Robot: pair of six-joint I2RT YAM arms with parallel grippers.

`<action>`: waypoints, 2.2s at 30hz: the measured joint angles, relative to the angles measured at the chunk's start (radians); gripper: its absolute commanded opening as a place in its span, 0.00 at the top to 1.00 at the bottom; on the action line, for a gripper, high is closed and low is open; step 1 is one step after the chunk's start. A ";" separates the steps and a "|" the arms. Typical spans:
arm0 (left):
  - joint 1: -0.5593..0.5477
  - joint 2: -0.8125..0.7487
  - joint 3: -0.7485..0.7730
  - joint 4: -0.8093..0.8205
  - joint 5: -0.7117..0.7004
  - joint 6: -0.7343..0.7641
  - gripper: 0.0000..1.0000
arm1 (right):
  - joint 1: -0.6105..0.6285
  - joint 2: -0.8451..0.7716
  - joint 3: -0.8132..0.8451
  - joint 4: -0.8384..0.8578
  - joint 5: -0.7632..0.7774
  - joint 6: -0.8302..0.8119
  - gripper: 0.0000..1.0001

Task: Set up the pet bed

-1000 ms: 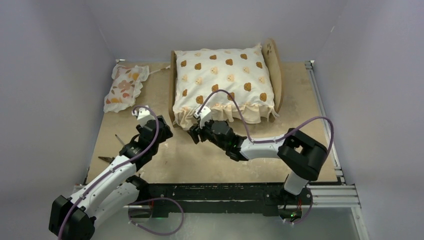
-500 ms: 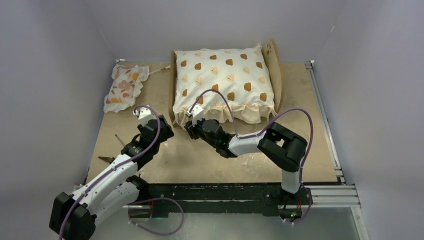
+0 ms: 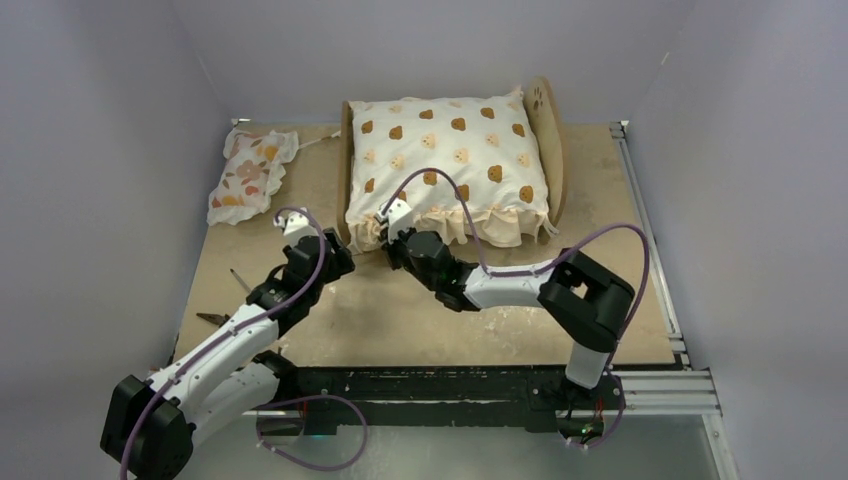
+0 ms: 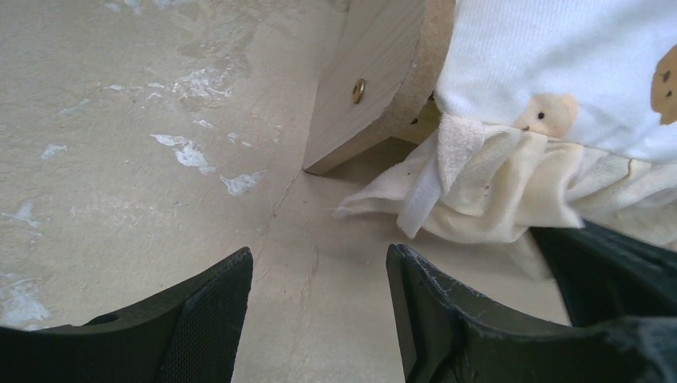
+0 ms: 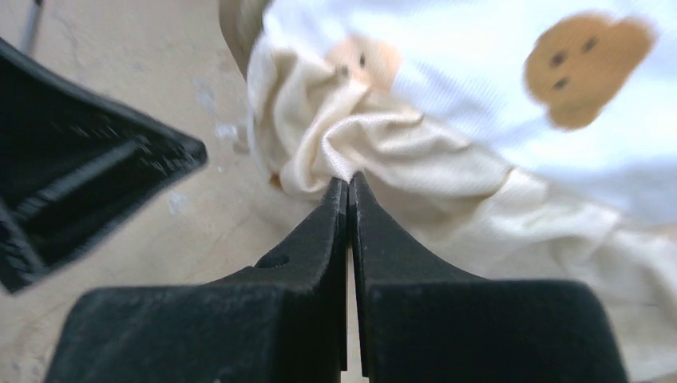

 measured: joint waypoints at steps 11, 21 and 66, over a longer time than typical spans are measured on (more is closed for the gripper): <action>0.000 0.043 0.024 0.062 0.077 0.005 0.38 | -0.075 -0.123 0.122 -0.065 0.016 -0.071 1.00; 0.000 0.078 0.085 0.148 0.149 -0.045 0.38 | -0.138 -0.123 0.121 -0.088 -0.037 -0.073 1.00; 0.000 0.261 0.011 0.428 0.154 -0.080 0.77 | -0.177 -0.108 0.084 -0.041 -0.044 -0.007 1.00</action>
